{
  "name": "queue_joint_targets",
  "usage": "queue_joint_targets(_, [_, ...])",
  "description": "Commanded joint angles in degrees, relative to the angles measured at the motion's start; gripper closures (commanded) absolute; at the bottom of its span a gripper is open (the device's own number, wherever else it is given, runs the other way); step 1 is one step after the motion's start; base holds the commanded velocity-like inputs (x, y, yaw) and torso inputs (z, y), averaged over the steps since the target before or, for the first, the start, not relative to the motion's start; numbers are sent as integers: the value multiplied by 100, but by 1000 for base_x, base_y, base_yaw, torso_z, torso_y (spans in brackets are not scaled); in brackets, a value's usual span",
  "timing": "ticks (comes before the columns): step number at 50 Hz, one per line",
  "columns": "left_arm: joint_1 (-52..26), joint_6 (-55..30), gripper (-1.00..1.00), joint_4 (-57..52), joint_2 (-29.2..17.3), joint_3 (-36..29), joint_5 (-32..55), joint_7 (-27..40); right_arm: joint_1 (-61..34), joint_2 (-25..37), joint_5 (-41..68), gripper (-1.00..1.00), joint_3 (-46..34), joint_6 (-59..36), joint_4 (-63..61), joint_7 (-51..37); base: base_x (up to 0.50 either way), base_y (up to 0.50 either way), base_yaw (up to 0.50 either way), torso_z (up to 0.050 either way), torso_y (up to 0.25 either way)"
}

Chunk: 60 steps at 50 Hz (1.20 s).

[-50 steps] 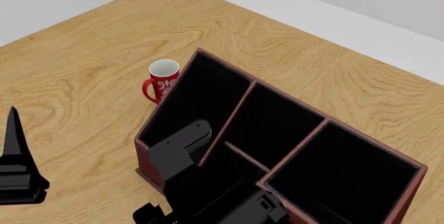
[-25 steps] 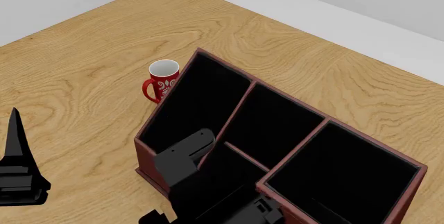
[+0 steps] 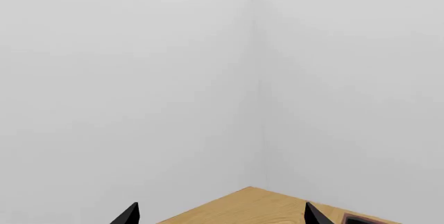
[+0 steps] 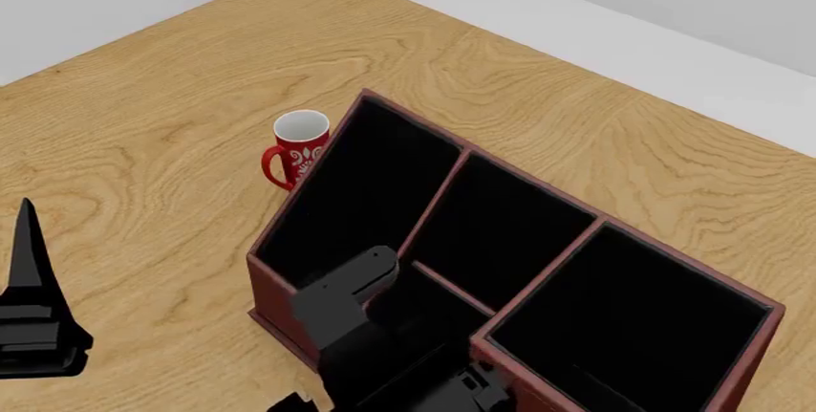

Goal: Pick up the book and place it in the right compartment of the caddy.

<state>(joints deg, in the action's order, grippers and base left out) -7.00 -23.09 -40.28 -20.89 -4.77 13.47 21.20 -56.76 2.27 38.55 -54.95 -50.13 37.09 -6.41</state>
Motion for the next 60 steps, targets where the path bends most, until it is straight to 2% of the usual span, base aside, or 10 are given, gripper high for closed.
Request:
queue_joint_targets(1, [2,8,-100,11,-18,-7,12,20,60,-57,145,100,5,199,262,-96,0,0,7,0,0])
queue_joint_targets(29, [-1,9,-100,-18,-60,-31,44,70,11,162,416,100,-75,-212,-841,-567,1,2,3,0,0])
queue_joint_targets(48, [11,-9,-100,-84,-96,3,117,103,-118,340,1001,100,72,-1137,-2561,-1328,0,0,0,0,0])
queue_joint_targets(60, [32,-25,-100,-158,-124,141,263,123,-412,365,1472,100,396,-1612,-3122,-1626,0,0,0,0,0])
